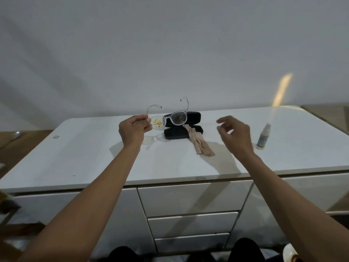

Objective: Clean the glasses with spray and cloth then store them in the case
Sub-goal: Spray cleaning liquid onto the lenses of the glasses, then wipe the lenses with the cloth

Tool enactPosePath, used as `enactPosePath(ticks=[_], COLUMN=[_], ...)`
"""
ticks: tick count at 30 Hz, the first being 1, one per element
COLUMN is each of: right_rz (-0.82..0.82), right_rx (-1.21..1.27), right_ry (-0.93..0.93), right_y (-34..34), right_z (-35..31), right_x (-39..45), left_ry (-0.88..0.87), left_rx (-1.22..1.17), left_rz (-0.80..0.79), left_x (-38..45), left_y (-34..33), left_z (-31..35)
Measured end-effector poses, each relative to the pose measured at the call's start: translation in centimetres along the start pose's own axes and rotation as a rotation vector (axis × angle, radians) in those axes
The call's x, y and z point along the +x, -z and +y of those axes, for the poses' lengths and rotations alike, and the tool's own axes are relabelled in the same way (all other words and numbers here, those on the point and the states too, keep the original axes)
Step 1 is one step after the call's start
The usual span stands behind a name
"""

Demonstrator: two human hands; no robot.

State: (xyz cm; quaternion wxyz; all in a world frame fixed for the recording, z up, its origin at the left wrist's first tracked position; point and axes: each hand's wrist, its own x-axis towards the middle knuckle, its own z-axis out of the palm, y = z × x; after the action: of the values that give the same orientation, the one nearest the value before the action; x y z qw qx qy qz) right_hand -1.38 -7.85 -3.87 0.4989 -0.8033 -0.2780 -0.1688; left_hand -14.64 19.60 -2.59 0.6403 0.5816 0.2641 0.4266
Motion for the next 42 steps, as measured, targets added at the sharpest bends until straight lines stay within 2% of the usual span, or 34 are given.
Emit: enactPosePath(ticks=[2,4,10,13,19,22,24,27,31,33,37,42], right_rz=[-0.277,-0.457,-0.783,-0.866,-0.702,-0.598,-0.488,-0.357,-0.344,-0.32,-0.083,0.049], right_rx=[-0.058,-0.166,-0.507,-0.595,-0.507,-0.329,-0.057,0.512,0.908,0.945,0.896,0.746], right_ry=[-0.054,-0.037,0.06,0.064,0.166,0.031,-0.196,-0.492,-0.517,-0.508,-0.625,-0.518], right_y=[-1.6,-2.7,-4.1,-4.3,-4.7,-5.3,-5.7,-5.6,-5.9,-7.0,-9.0,-11.3], right_z=[-0.3,-0.4,-0.5,-0.7,-0.6,-0.9,-1.7,-4.1,-7.8,-8.7,-11.0,-12.1], right_x=[0.2,0.3,1.7,2.3,1.2,0.8,0.8,0.8,1.0,1.2,1.1,0.5], left_ry=[-0.004,-0.007,-0.002,0.002,0.012,0.011,0.005,-0.013,-0.036,-0.047,-0.065,-0.071], left_rx=[-0.004,-0.008,-0.009,-0.005,-0.016,-0.008,-0.001,0.009,0.007,0.0,-0.019,-0.005], left_rz=[0.005,0.009,0.03,0.042,0.058,0.066,0.071,0.076,0.079,0.077,0.059,0.065], left_x=[0.0,0.0,0.7,0.9,0.6,0.6,0.5,0.4,0.1,-0.1,-0.6,-1.4], left_y=[0.5,1.1,2.7,3.0,3.3,3.4,3.4,3.4,3.2,3.1,2.5,2.1], left_z=[0.0,0.0,-0.1,-0.3,-0.5,-0.5,-0.4,0.0,0.4,0.7,1.5,2.7])
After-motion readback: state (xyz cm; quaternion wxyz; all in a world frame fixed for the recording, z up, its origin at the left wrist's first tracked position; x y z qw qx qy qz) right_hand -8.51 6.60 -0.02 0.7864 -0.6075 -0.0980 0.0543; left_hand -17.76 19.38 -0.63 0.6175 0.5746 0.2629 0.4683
